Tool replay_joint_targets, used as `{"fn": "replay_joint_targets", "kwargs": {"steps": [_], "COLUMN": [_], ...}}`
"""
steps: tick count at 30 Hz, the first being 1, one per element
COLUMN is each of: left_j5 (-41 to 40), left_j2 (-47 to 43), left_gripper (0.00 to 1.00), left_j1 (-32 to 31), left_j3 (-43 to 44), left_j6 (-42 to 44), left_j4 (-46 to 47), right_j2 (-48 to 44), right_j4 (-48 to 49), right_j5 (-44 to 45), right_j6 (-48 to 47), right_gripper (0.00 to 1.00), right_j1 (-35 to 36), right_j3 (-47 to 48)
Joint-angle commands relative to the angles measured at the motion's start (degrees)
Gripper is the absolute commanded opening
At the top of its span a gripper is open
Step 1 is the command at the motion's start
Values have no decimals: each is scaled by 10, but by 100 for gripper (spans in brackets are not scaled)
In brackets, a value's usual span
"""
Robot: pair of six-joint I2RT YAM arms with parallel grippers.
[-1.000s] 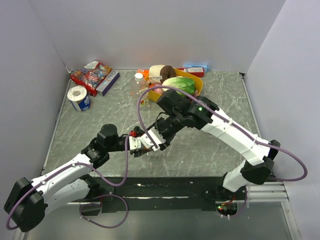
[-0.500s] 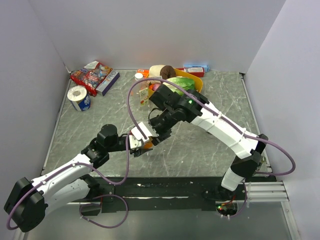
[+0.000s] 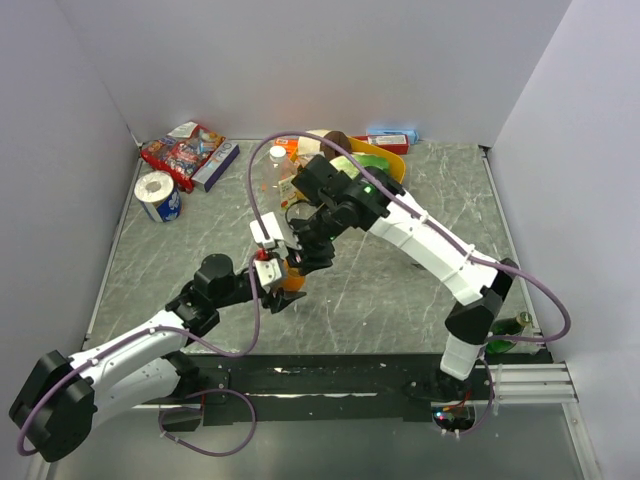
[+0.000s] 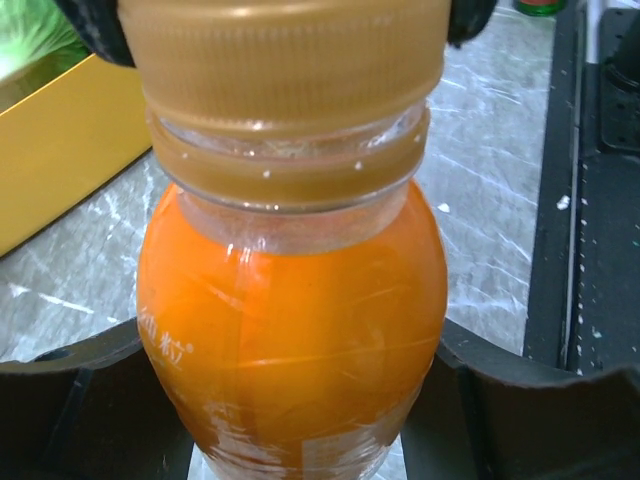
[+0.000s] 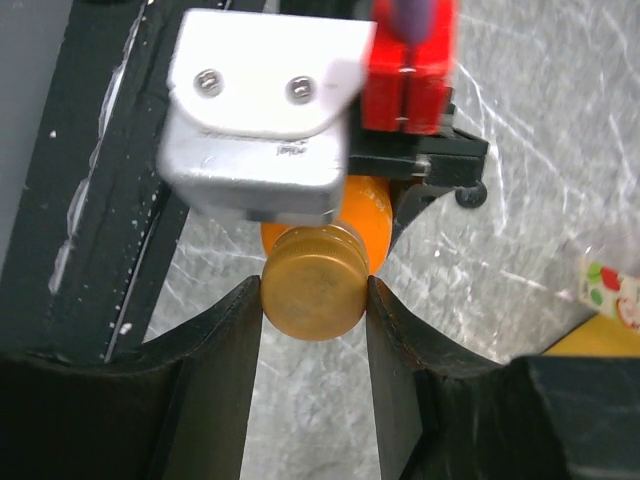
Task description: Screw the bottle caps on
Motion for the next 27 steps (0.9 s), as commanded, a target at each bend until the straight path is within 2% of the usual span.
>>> {"fn": "replay_joint_targets", "kwargs": {"steps": [1, 13, 17, 22, 25, 26, 27], "left_j5": [-35, -166, -182, -183, -158, -148, -135], "left_j2": [-14, 18, 19, 10, -6, -10, -12], "left_gripper": [1, 1, 1, 1, 1, 1, 1], "left_j1": [-2, -1, -2, 0, 4, 8, 9], "left_j3": [25, 8, 0, -9, -20, -24, -25], "left_j6": [-35, -101, -118, -149, -147, -142, -137], "left_j4": [178, 235, 237, 207, 182, 174, 165], "right_j2": [57, 149, 164, 136, 107, 100, 92], "right_j4": [-71, -122, -120, -95, -83, -82, -79], "right_j5": [14, 32, 55, 79, 95, 98, 106], "right_j6": [76, 193, 238, 251, 259, 260, 260], "right_gripper": [36, 37, 40, 44, 60, 90, 99], "right_j1": [6, 3, 4, 4, 4, 4, 3], "right_j3": [39, 172, 188, 174, 182, 187, 193]}}
